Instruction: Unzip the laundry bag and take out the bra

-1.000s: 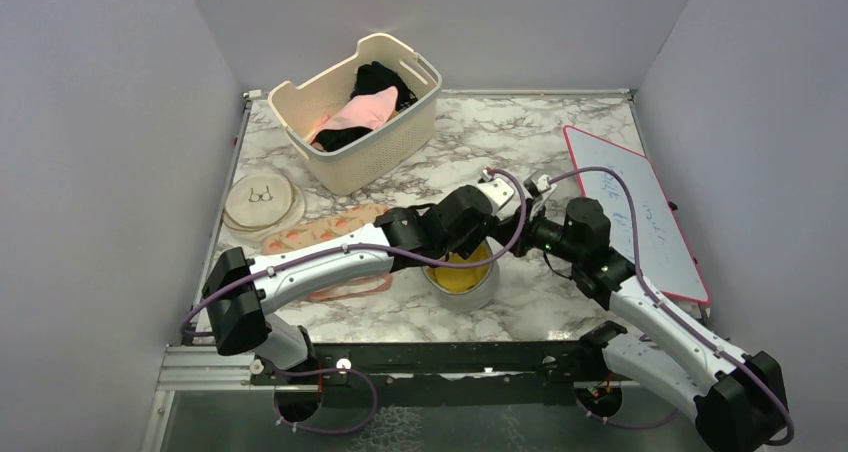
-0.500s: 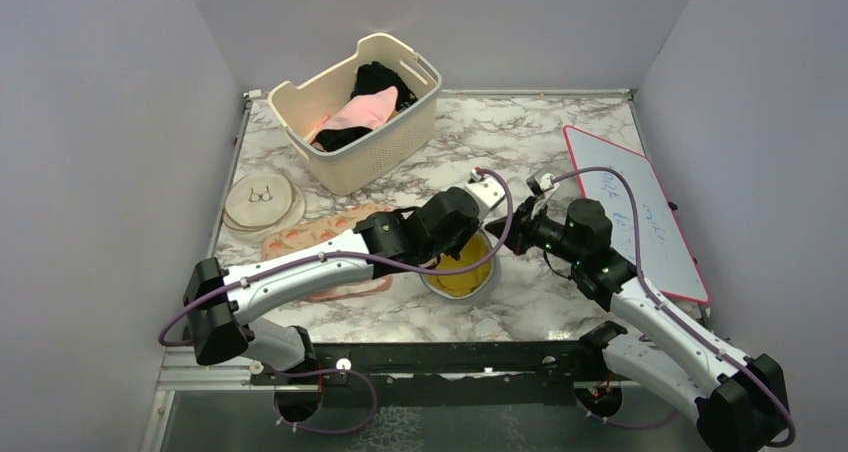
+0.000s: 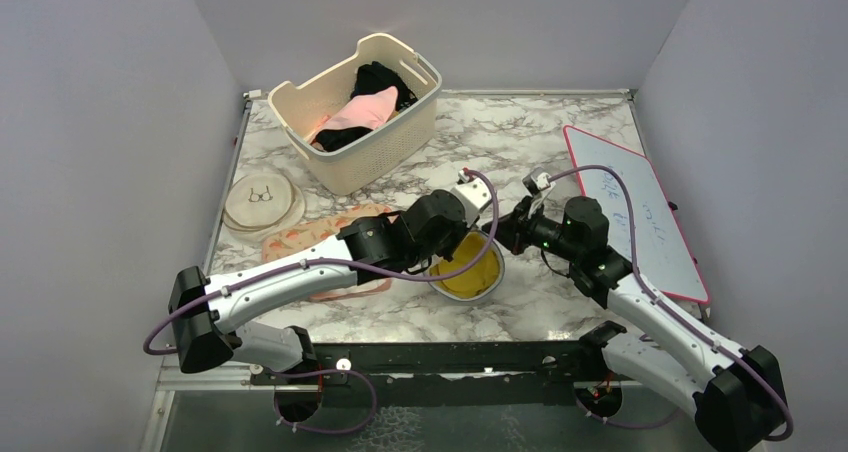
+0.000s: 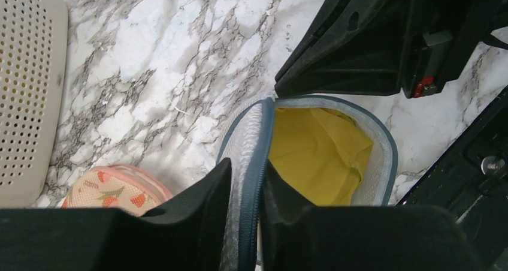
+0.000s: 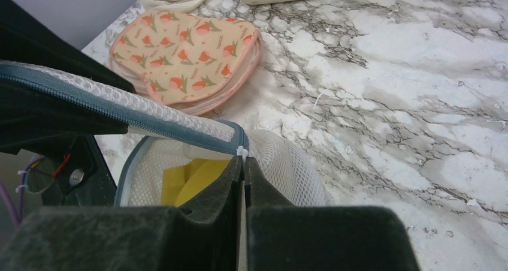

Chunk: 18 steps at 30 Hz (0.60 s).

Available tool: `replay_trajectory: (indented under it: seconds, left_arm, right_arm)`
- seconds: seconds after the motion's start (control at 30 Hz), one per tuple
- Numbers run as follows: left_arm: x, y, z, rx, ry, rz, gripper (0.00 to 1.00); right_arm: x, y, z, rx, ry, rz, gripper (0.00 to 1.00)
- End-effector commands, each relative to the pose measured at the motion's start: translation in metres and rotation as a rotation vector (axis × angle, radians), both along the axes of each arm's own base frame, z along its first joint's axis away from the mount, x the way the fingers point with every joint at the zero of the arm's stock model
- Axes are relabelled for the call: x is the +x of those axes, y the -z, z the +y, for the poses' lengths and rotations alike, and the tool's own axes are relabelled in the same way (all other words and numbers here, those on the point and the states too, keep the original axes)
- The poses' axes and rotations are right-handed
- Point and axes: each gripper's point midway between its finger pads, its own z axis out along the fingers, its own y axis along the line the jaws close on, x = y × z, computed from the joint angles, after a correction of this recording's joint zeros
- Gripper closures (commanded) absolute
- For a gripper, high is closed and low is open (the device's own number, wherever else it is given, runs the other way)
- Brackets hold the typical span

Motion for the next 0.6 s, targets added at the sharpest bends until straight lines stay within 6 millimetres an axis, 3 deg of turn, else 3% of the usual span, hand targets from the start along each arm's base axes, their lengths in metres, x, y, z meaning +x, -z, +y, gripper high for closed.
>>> replay_trajectory:
  seconds: [0.0, 0.17, 0.33, 0.43, 0.57]
  left_arm:
    - [0.011, 0.000, 0.008, 0.035, -0.059, -0.039, 0.79]
    - [0.017, 0.008, 0.001, 0.083, -0.068, -0.031, 0.56]
    - [0.017, 0.016, -0.013, 0.104, -0.036, -0.002, 0.41]
    - [0.017, 0.022, -0.017, 0.120, -0.025, 0.014, 0.43]
    - [0.017, 0.022, -0.016, 0.123, -0.029, 0.013, 0.61]
  right_arm:
    - [-0.010, -0.005, 0.003, -0.010, -0.078, -0.036, 0.99]
    - [-0.019, -0.009, 0.006, -0.006, -0.128, -0.042, 0.99]
    - [-0.023, -0.008, 0.007, -0.008, -0.152, -0.039, 0.99]
    - [-0.025, -0.010, 0.007, -0.006, -0.156, -0.043, 0.99]
    - [-0.025, -0.011, 0.006, -0.003, -0.153, -0.048, 0.99]
